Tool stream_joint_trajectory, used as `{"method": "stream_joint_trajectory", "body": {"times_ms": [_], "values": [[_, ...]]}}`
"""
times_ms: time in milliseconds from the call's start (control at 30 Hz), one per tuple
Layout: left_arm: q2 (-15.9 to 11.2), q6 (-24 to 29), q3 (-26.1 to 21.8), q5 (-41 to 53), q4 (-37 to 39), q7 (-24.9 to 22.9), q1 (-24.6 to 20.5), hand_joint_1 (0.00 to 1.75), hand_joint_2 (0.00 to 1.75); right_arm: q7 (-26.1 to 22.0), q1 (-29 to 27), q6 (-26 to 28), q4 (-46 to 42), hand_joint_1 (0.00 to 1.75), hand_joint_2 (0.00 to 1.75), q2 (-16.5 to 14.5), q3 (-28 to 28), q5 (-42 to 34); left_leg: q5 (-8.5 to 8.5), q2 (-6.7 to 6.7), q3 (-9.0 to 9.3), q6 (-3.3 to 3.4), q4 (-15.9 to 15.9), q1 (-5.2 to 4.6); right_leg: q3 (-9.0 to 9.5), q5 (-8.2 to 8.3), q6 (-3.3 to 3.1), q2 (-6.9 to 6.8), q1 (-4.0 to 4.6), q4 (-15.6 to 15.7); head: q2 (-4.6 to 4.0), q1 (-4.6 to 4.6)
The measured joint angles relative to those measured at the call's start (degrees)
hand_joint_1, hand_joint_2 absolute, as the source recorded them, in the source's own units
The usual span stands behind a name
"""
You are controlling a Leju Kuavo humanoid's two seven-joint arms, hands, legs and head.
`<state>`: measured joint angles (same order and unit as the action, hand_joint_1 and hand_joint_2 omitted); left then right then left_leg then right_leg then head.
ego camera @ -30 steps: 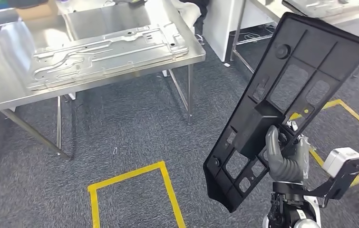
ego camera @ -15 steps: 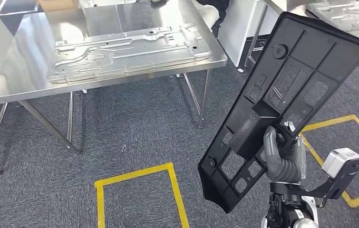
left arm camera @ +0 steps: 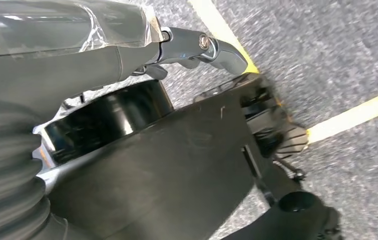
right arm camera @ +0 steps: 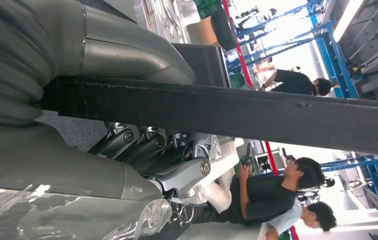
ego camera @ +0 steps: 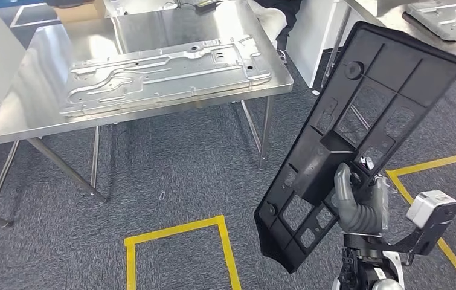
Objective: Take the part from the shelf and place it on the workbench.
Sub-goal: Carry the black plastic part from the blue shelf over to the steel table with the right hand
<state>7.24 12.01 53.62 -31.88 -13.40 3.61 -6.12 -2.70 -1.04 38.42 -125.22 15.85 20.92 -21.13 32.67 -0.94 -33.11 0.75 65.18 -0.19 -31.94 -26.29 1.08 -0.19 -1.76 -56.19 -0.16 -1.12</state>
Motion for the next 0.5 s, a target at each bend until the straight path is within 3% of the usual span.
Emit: {"method": "stream_joint_trajectory", "body": {"times_ms": [67,100,133,200,267,400,433,500], "values": [[0.0,0.1,0.0,0.0,0.0,0.0,-0.2,0.0,1.75,0.0,-0.2,0.0,0.0,1.75,1.75,0.0,0.0,-0.1,1.48,0.12,-4.84,-0.31,7.1,0.17,0.82,-0.83,0.0,-0.04,0.02,0.0,0.01,-0.02],[-0.1,0.1,0.0,0.0,0.0,0.0,-0.3,0.0,1.75,0.0,-0.2,0.0,0.0,1.75,1.75,0.0,0.0,-0.1,0.39,0.14,-5.87,-0.31,7.5,0.18,1.43,-1.32,0.07,-0.04,0.01,0.0,0.0,-0.02],[-0.1,0.1,0.0,0.0,0.0,0.0,-0.3,0.0,1.75,0.0,-0.3,0.0,0.0,1.75,1.75,0.0,0.0,-0.2,-1.89,0.17,-5.74,-0.2,5.6,0.18,2.2,-1.86,0.17,-0.02,0.01,0.0,0.0,-0.02],[-0.1,0.1,0.0,0.0,0.0,-0.2,-0.2,0.0,1.75,0.0,-0.3,0.0,0.0,1.75,1.75,-0.1,0.0,-0.3,-7.54,0.36,-3.34,0.42,-2.4,0.04,3.84,-3.02,0.47,-0.02,0.02,0.1,-0.01,-0.01],[-0.2,0.2,0.0,0.0,0.0,-0.5,0.0,0.0,1.75,-0.1,-0.3,0.0,0.0,1.75,1.75,-0.1,0.0,-0.3,-9.88,0.6,-1.34,1.29,-7.9,-0.45,4.7,-3.72,1.0,0.03,0.12,0.6,-0.01,-0.02],[-0.1,0.5,0.2,0.0,0.0,-1.3,0.3,0.0,1.75,-0.1,-0.5,0.0,0.1,1.75,1.75,-0.1,-0.1,-0.5,-9.14,0.48,0.4,2.66,-10.1,-0.52,5.06,-3.43,2.14,0.08,0.17,-0.1,0.01,0.09],[-0.1,0.7,0.3,0.0,0.0,-1.5,0.3,0.0,1.75,-0.2,-0.4,0.0,0.1,1.75,1.75,-0.1,-0.1,-0.5,-9.0,0.39,1.12,2.98,-10.5,-0.4,4.16,-3.7,2.26,0.09,0.13,-2.1,0.01,0.16],[-0.1,1.0,0.4,0.0,0.0,-1.9,0.2,0.0,1.75,-0.2,-0.4,0.0,0.1,1.75,1.75,-0.2,-0.2,-0.5,-8.46,0.24,2.29,3.57,-10.8,-0.33,0.06,-5.55,2.41,0.14,0.18,-9.1,0.01,0.33]]}}
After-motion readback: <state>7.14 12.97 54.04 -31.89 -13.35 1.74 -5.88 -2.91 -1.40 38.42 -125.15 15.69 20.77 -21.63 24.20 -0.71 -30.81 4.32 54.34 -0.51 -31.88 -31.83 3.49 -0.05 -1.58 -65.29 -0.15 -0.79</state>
